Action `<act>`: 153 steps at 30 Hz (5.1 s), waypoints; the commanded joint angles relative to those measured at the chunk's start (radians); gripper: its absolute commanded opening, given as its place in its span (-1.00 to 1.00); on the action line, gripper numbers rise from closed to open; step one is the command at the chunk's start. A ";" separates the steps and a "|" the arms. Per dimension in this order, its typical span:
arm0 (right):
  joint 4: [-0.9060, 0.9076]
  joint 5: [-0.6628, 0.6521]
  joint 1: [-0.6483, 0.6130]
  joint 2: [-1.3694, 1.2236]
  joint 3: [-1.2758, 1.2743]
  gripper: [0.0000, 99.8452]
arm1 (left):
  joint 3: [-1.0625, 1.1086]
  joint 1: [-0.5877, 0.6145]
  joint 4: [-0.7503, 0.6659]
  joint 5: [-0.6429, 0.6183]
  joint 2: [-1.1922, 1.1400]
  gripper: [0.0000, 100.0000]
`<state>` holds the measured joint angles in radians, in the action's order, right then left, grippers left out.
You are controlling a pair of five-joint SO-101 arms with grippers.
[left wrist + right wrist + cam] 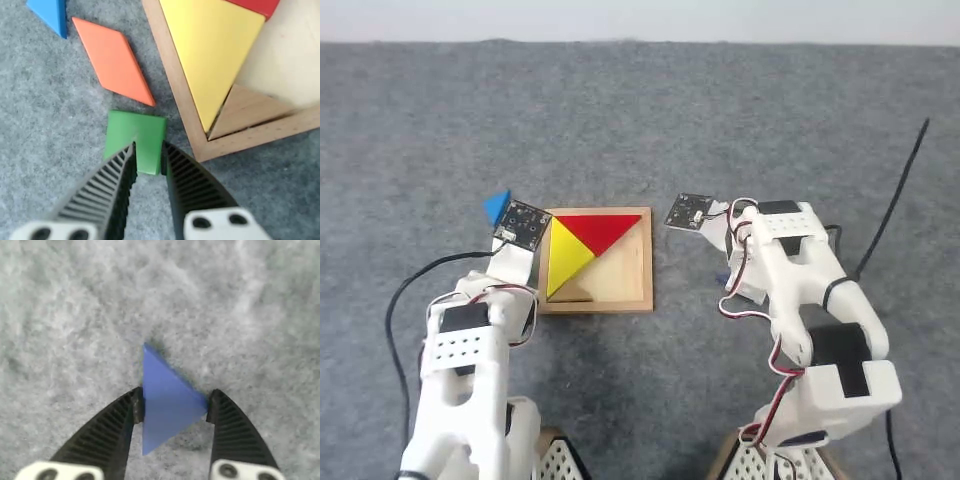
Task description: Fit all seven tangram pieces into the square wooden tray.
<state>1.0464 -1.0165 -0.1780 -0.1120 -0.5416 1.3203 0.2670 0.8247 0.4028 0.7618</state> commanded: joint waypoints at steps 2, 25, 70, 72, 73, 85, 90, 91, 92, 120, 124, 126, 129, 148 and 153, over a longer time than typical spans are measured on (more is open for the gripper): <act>0.024 0.052 0.018 0.013 0.063 -0.68 | -0.004 0.005 -0.020 0.009 0.026 -0.85; 0.458 0.847 -0.136 0.013 0.433 -0.79 | -0.004 0.005 -0.020 0.009 0.026 -0.85; 0.068 1.691 -0.622 -0.133 0.486 -0.42 | -0.008 0.043 -0.021 0.006 0.034 -0.85; 0.090 1.613 -0.618 -0.133 0.516 -0.42 | -0.008 0.041 -0.021 0.006 0.034 -0.85; 0.110 1.553 -0.611 -0.133 0.534 -0.43 | -0.007 0.041 -0.021 0.006 0.034 -0.85; 0.443 0.242 -0.467 -0.133 0.634 -0.97 | -0.007 0.041 -0.021 0.006 0.034 -0.85; 0.142 0.084 -0.487 -0.104 0.356 -0.98 | -0.005 0.040 -0.021 0.006 0.034 -0.85; 0.059 0.060 -0.489 -0.090 0.293 -0.98 | -0.005 0.040 -0.021 0.006 0.034 -0.85; -0.018 0.044 -0.489 -0.070 0.236 -0.98 | -0.005 0.040 -0.021 0.006 0.034 -0.85; -0.444 0.586 -0.538 0.053 0.100 -0.98 | -0.104 0.256 -0.051 -0.307 0.046 -0.85; -0.530 0.675 -0.541 -0.016 0.100 -0.98 | -0.073 0.298 -0.051 -0.344 0.135 -0.85; -0.532 0.677 -0.538 -0.031 0.100 -0.98 | -0.038 0.296 -0.051 -0.345 0.204 -0.85; -0.526 0.677 -0.536 -0.035 0.095 -0.98 | 0.025 0.295 -0.051 -0.345 0.330 -0.85; -0.386 0.672 -0.526 -0.045 0.098 -0.98 | 0.177 0.262 -0.003 -0.344 0.690 -0.85; -0.321 0.614 -0.524 -0.085 0.143 -0.98 | 0.177 0.262 -0.003 -0.344 0.690 -0.85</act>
<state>0.6674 -0.3675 -0.7089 -0.1795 -0.4496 1.5075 0.5355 0.8170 0.0683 1.4354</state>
